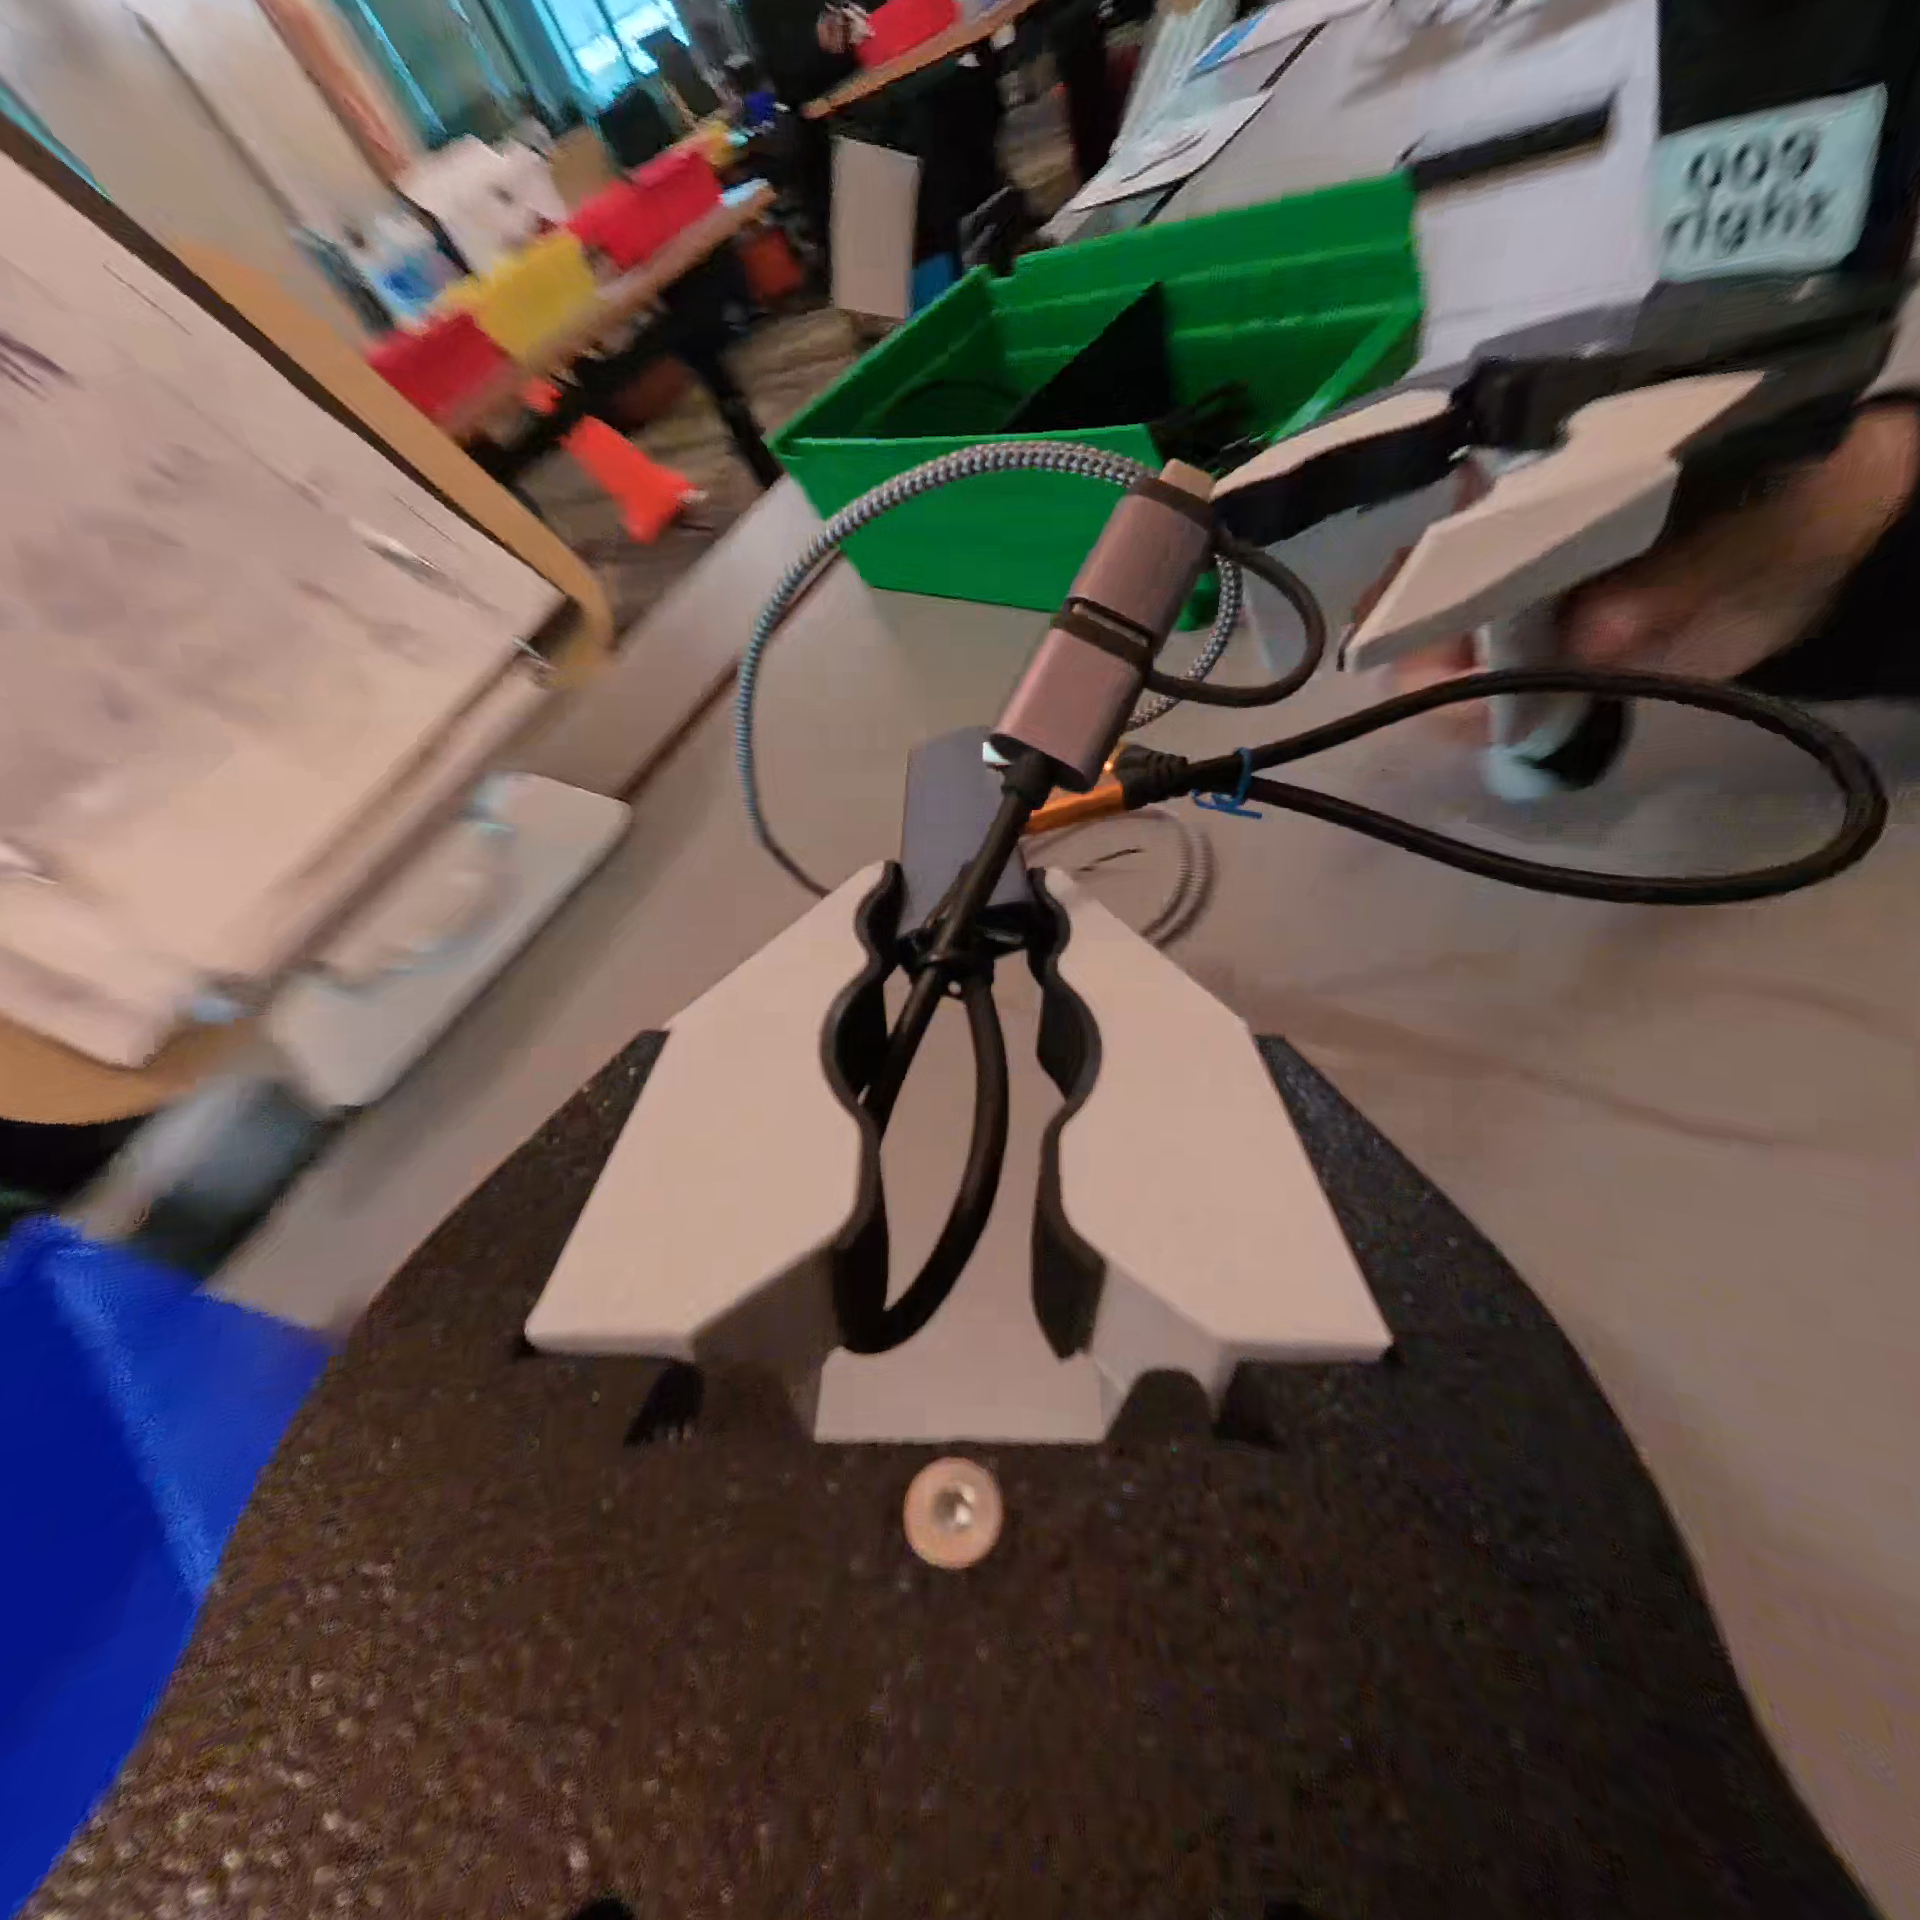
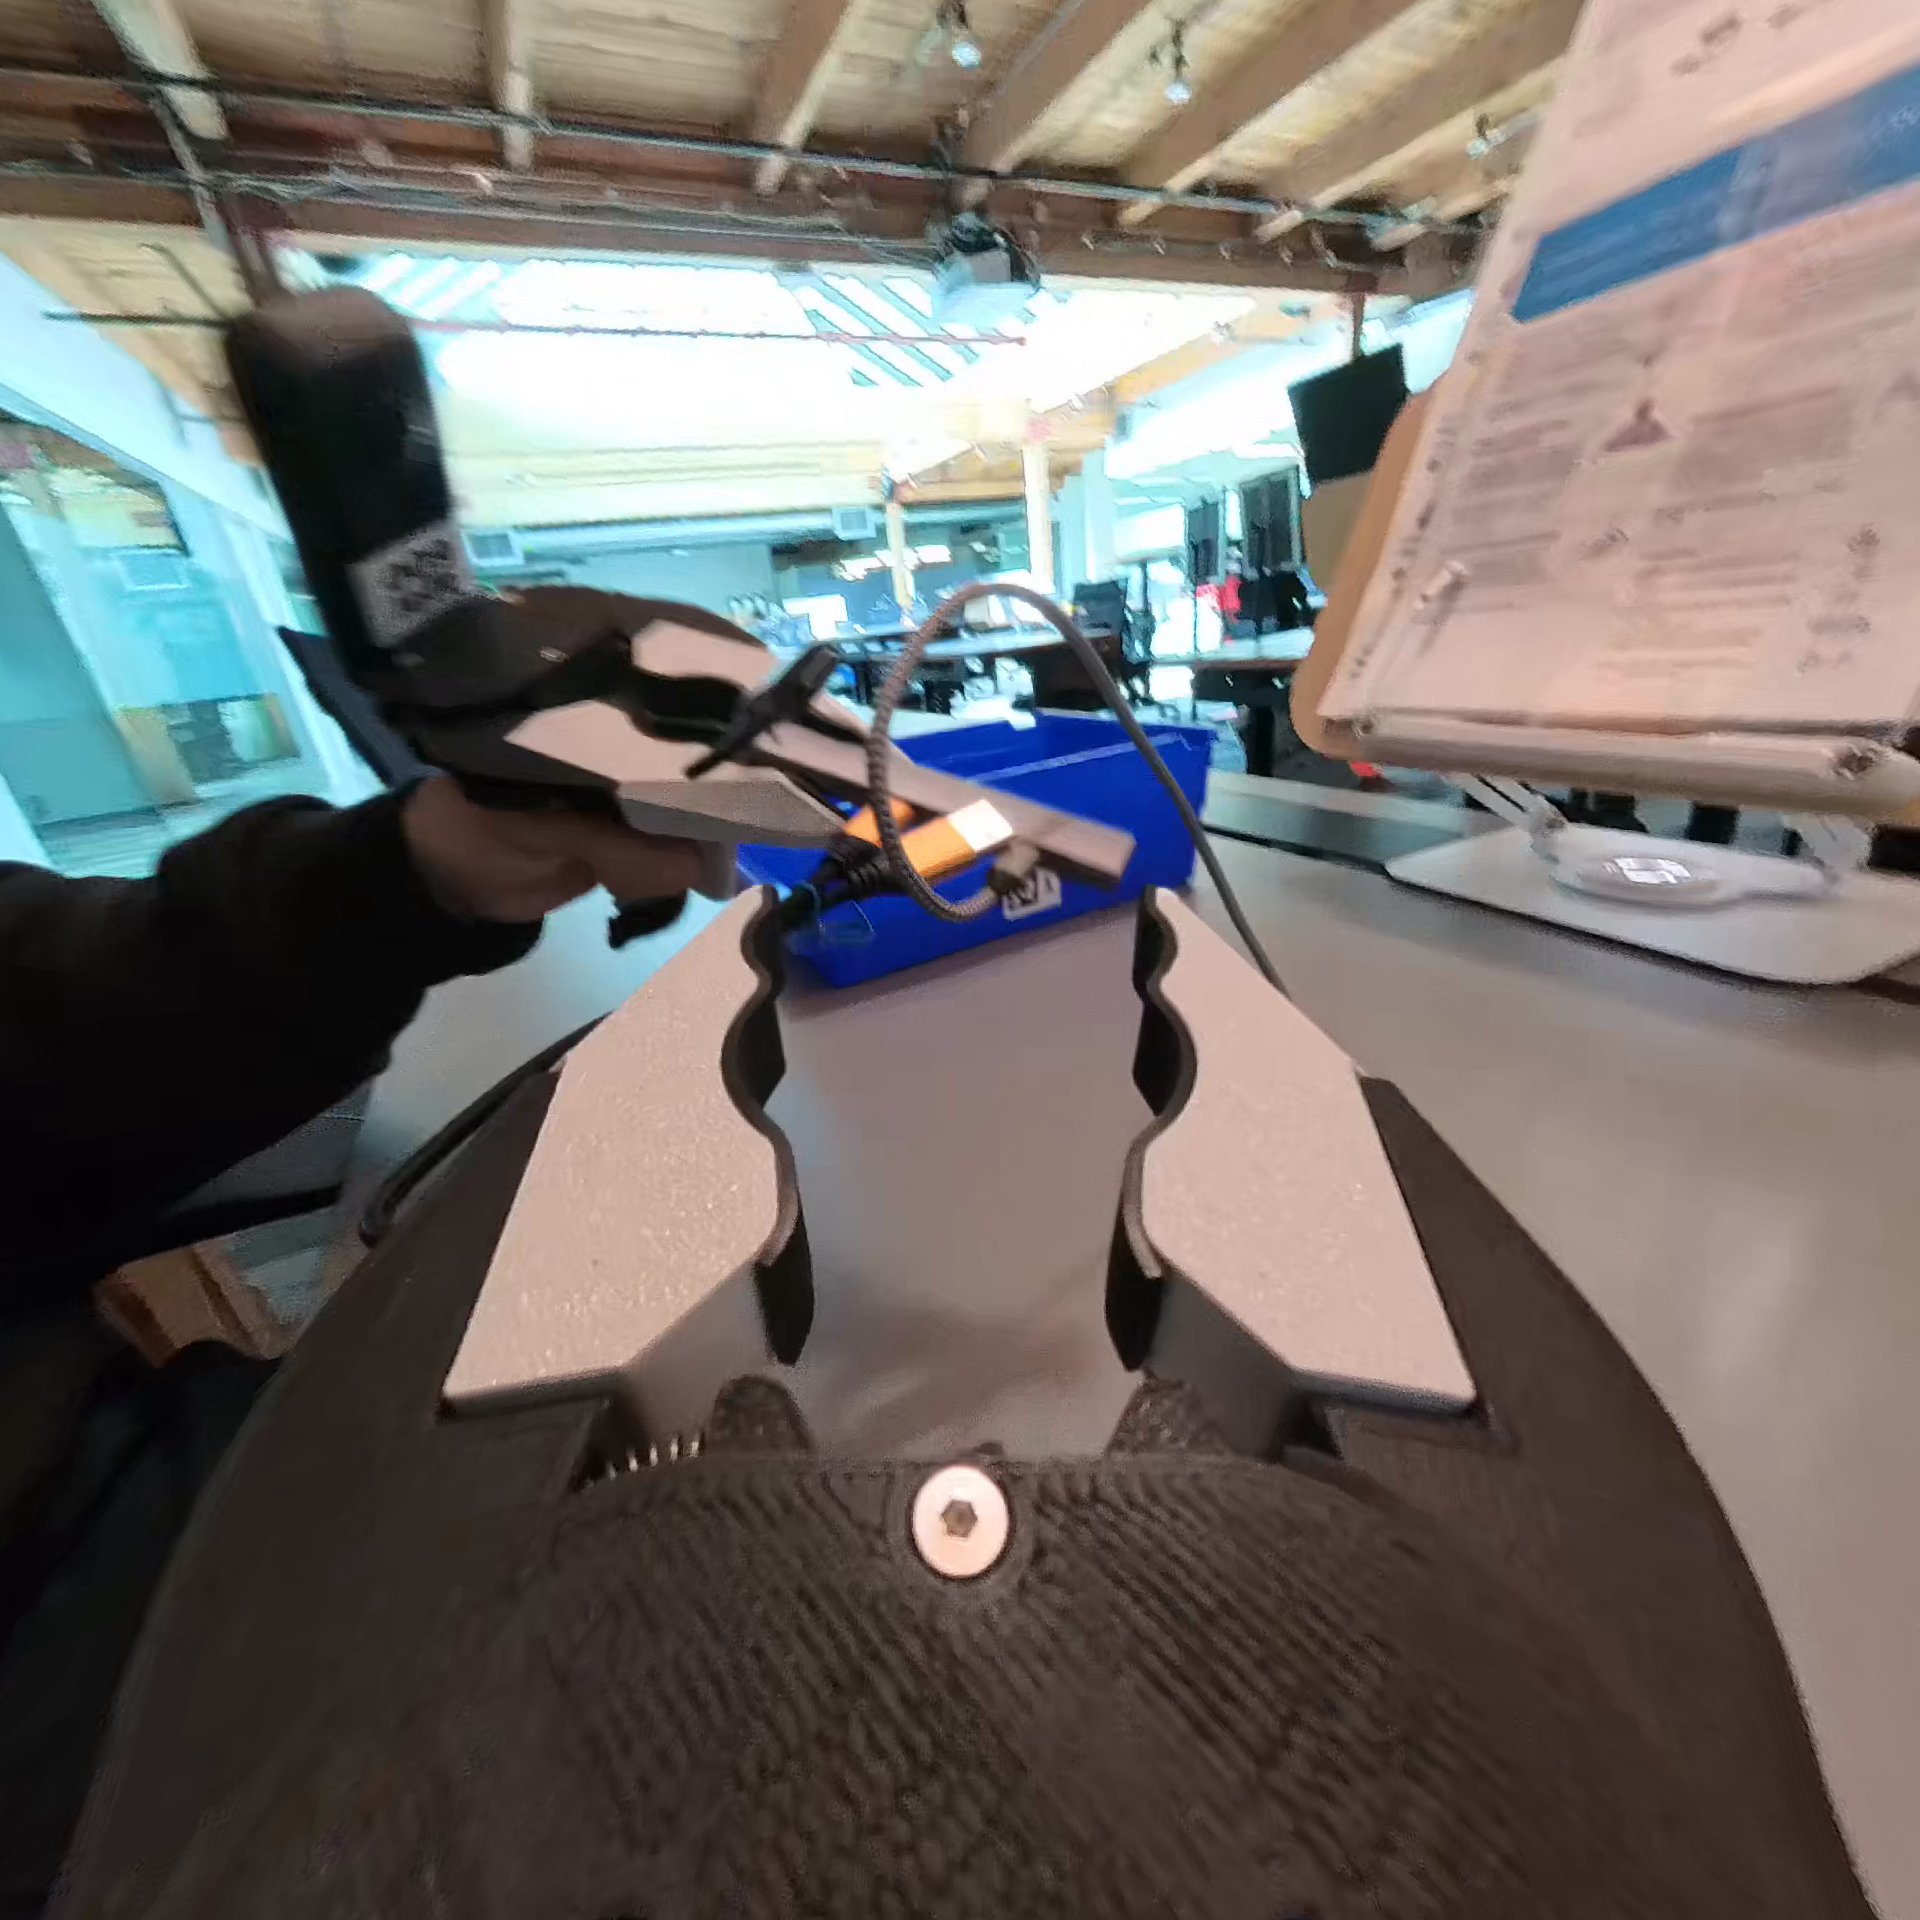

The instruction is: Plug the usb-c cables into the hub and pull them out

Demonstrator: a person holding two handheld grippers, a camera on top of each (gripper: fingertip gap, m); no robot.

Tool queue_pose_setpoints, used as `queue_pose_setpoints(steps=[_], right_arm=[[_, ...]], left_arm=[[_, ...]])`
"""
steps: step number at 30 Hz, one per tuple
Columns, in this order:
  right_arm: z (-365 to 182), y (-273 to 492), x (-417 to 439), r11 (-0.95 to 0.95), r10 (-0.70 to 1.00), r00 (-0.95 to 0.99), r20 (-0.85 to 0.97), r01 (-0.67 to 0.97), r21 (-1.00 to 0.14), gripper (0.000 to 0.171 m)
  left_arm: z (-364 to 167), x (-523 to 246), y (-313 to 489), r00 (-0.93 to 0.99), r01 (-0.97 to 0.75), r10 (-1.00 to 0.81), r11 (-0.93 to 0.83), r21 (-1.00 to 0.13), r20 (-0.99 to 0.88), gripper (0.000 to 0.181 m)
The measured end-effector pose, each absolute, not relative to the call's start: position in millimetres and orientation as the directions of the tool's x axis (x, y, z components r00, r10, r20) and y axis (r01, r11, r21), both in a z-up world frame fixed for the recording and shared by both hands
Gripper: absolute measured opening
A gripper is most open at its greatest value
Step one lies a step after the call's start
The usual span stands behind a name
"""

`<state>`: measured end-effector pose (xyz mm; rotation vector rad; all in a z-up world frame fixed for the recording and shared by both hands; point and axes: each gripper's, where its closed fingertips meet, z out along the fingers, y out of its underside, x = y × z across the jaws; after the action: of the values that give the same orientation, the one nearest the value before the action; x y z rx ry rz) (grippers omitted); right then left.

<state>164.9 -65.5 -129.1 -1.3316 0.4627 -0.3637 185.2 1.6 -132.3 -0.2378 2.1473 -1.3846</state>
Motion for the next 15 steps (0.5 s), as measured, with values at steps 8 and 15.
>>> queue_pose_setpoints(steps=[8, 15], right_arm=[[-124, -67, 169, 0.258, -0.521, 0.837, -0.166, -0.031, -0.966, 0.055], [-105, -77, 140, 0.357, -0.333, 0.932, -0.142, -0.014, -0.934, 0.059]], left_arm=[[-124, 174, -11, -0.747, 0.354, -0.409, 0.421, -0.835, -0.524, 0.021], [-117, 153, -16, -0.782, 0.454, -0.315, 0.303, -0.838, -0.538, 0.021]])
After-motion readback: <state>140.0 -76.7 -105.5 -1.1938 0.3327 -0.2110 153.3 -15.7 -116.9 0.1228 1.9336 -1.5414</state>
